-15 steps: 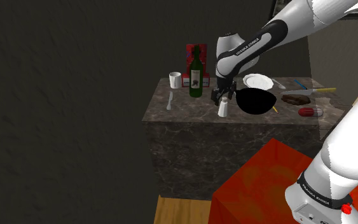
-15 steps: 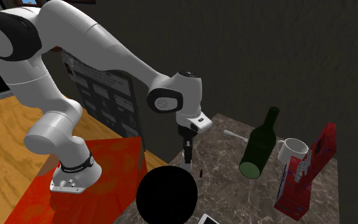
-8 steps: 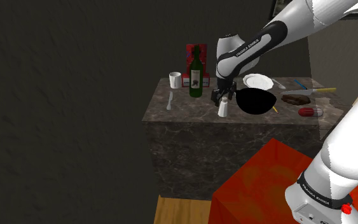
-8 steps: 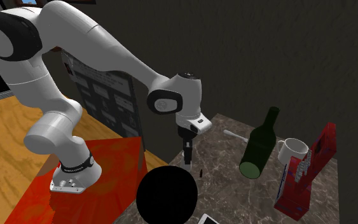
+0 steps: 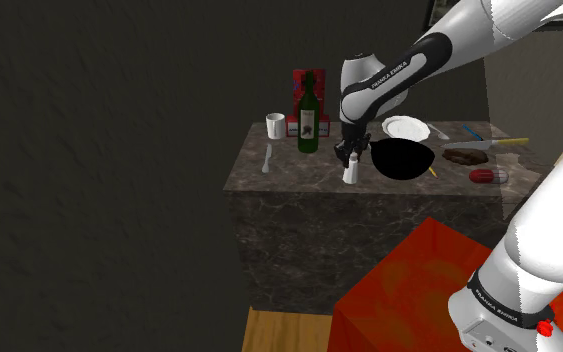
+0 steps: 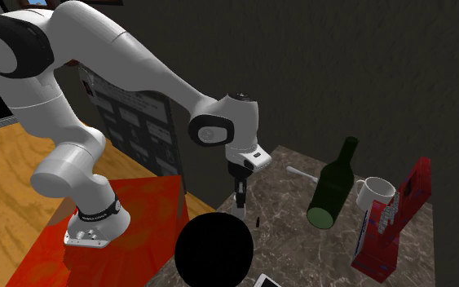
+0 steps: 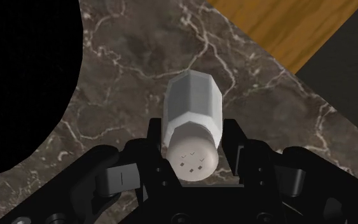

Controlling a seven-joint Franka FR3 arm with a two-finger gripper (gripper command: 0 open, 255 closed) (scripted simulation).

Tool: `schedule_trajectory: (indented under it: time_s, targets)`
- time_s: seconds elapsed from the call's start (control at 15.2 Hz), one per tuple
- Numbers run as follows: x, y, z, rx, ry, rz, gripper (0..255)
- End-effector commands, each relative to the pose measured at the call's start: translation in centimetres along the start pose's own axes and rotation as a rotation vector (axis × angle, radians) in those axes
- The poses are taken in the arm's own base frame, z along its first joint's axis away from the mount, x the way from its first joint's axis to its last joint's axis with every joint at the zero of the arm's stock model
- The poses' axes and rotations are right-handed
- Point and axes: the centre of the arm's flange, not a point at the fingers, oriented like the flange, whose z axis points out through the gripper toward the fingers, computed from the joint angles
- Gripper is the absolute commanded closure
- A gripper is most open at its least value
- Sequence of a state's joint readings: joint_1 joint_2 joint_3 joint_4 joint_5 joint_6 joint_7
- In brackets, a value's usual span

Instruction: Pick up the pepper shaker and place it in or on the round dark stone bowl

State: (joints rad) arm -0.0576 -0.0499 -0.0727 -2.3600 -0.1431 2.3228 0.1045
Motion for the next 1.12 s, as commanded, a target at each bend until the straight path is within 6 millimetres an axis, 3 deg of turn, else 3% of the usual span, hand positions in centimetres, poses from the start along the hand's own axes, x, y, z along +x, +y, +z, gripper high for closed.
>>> schedule_trajectory:
  time_s: [0.0, 0.13, 1.06]
  targets:
    - [0.0, 0.0, 0.0, 0.0, -0.001, 0.0, 255]
    - [0.0, 0.0, 0.0, 0.0, 0.0, 0.0, 255]
    - [0.1, 0.7, -7.3, 0.0, 0.0, 0.0, 255]
